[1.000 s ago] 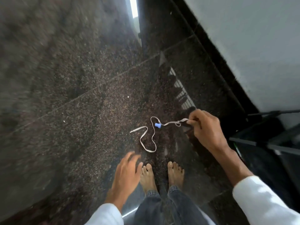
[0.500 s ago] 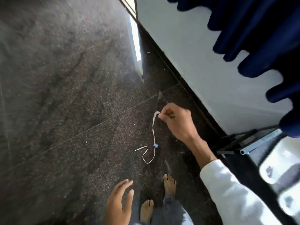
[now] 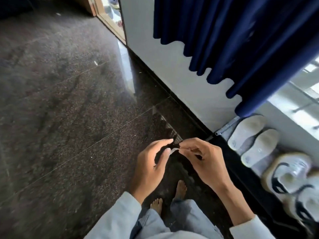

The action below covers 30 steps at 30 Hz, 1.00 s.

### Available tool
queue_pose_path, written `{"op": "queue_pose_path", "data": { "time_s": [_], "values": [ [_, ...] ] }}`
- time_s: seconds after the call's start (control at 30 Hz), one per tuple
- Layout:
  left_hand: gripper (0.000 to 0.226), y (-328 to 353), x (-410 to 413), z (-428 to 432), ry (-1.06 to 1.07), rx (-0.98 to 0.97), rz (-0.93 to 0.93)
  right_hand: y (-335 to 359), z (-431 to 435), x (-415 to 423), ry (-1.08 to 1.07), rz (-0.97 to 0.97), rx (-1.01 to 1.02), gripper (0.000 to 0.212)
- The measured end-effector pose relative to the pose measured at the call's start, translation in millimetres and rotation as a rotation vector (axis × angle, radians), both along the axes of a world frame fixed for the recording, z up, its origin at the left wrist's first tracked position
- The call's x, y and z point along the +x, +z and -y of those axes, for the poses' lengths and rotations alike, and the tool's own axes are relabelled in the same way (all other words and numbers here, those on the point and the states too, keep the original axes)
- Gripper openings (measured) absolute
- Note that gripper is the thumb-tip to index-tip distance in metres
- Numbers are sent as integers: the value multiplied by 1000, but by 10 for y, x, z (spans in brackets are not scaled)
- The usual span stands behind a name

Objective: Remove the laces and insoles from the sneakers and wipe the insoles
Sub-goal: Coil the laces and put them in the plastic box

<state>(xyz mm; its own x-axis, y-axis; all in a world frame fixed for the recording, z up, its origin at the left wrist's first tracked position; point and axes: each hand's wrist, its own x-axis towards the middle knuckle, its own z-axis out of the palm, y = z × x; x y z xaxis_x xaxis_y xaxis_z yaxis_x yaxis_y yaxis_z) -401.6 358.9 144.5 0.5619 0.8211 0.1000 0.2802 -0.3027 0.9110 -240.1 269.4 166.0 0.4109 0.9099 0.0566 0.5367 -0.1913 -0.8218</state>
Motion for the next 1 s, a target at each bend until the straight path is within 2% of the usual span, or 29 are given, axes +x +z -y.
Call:
{"op": "queue_pose_path", "data": {
  "time_s": [0.13, 0.3, 0.37, 0.47, 0.53, 0.63, 0.7, 0.8, 0.93, 1.0],
  "values": [
    [22, 337, 135, 273, -240, -309, 86, 429, 491, -66, -41, 38, 12, 24],
    [27, 616, 324, 601, -249, -485, 118, 749, 1149, -51, -114, 128, 11, 32],
    [29, 761, 442, 745, -335, -576, 106, 878, 1400, -45, -111, 156, 1, 36],
    [30, 892, 602, 969, -567, -545, 6, 1025, 1733, 2, -111, 186, -15, 41],
    [31, 951, 718, 1164, -676, -453, -51, 1105, 1970, 55, -131, 243, -41, 41],
    [25, 1028, 858, 1438, -636, -339, -45, 1217, 2300, 123, -163, 389, -33, 42],
    [26, 1117, 969, 1634, -600, -413, -3, 1303, 2528, 158, -171, 406, -23, 47],
    [29, 1249, 1124, 1939, -653, -523, 4, 1346, 2838, 217, -160, 444, 2, 50],
    [27, 1334, 1291, 2374, -524, -570, 2, 1297, 3234, 360, -327, 710, 159, 36],
    [30, 1400, 1332, 2582, -456, -735, -12, 1274, 3431, 391, -464, 811, 271, 20]
  ]
}}
